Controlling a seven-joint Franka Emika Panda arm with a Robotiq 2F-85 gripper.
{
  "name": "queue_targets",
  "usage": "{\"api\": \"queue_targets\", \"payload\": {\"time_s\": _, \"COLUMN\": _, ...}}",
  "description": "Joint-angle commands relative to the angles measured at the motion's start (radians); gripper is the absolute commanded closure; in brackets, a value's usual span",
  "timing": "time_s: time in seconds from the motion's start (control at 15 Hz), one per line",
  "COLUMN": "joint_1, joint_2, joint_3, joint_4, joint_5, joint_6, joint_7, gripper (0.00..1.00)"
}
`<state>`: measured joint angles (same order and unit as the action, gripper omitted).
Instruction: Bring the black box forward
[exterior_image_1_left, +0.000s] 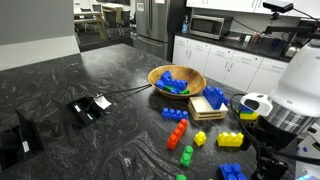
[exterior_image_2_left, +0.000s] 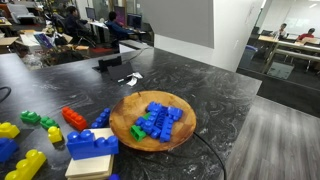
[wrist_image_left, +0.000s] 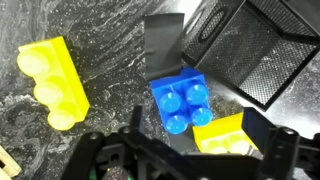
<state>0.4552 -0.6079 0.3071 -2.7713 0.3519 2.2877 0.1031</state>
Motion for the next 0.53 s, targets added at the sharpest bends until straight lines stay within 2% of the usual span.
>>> {"api": "queue_targets", "payload": {"time_s": 0.0, "joint_1": -0.027, "joint_2": -0.020, "joint_3": 0.019, "joint_4": -0.005, "joint_5": -0.025, "joint_6": 0.060, "joint_7": 0.057, "gripper": 0.00}}
{"api": "queue_targets", "payload": {"time_s": 0.07, "joint_1": -0.025, "joint_2": -0.013, "joint_3": 0.013, "joint_4": -0.003, "joint_5": -0.007, "joint_6": 0.099, "joint_7": 0.072, "gripper": 0.00}}
{"api": "queue_targets", "payload": {"time_s": 0.13, "joint_1": -0.007, "joint_2": -0.013, "joint_3": -0.002, "joint_4": 0.001, "joint_5": -0.014, "joint_6": 0.050, "joint_7": 0.044, "gripper": 0.00}}
{"api": "queue_targets", "payload": {"time_s": 0.47, "joint_1": -0.010, "joint_2": -0.013, "joint_3": -0.001, "joint_4": 0.001, "joint_5": -0.014, "joint_6": 0.078, "joint_7": 0.066, "gripper": 0.00}}
